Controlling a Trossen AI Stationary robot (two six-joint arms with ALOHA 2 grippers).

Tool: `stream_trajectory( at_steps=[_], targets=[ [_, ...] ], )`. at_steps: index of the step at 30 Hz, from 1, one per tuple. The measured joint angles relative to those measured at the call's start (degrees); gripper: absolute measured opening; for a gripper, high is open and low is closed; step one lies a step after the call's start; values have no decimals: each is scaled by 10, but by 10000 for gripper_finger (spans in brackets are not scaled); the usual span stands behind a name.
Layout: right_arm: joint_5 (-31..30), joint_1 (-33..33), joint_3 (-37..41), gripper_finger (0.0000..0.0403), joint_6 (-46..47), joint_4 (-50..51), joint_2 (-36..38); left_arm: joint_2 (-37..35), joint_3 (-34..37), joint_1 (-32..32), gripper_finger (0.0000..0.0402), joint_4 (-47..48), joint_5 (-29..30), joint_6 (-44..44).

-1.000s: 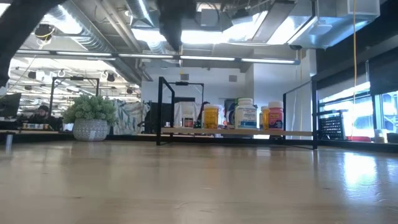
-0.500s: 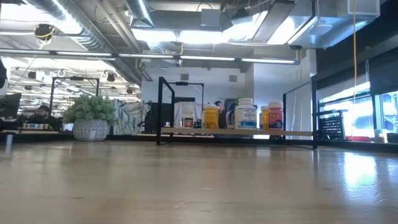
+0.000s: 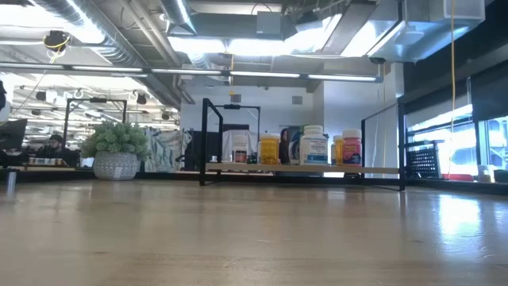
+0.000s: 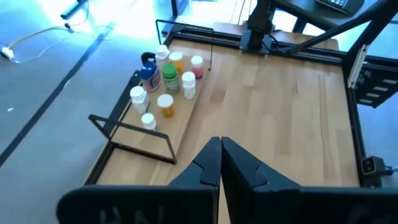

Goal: Pick and place medicine bottles onto shelf by color
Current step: Return to Home Position

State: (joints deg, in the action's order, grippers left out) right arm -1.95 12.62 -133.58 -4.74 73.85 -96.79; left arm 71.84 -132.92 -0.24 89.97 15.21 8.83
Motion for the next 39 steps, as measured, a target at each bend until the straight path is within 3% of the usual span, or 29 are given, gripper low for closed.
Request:
stream_trajectory(
  at_steps=[4, 9, 14, 20, 28, 34, 39],
  targets=[
    [0, 0, 0, 239, 7, -13, 0, -40, 35, -5, 2, 0, 10, -1],
    [0, 0, 0, 239, 87, -17, 0, -107, 102, -5, 1, 1, 14, 17],
    [0, -4, 0, 230, 78, -27, -3, -191, 185, -6, 1, 0, 25, 29],
    [-13, -34, 0, 166, 37, -32, -1, -316, 286, -5, 1, -16, 35, 62],
    [-74, -99, 0, 14, 11, -21, 36, -486, 450, 5, 1, -134, 34, 48],
    [-80, -141, 0, 5, 33, -9, 67, -577, 560, 21, 0, -207, 25, 5],
    [-139, -187, 0, 6, 71, 21, 101, -641, 639, 22, 0, -272, 1, -21]
  ],
)
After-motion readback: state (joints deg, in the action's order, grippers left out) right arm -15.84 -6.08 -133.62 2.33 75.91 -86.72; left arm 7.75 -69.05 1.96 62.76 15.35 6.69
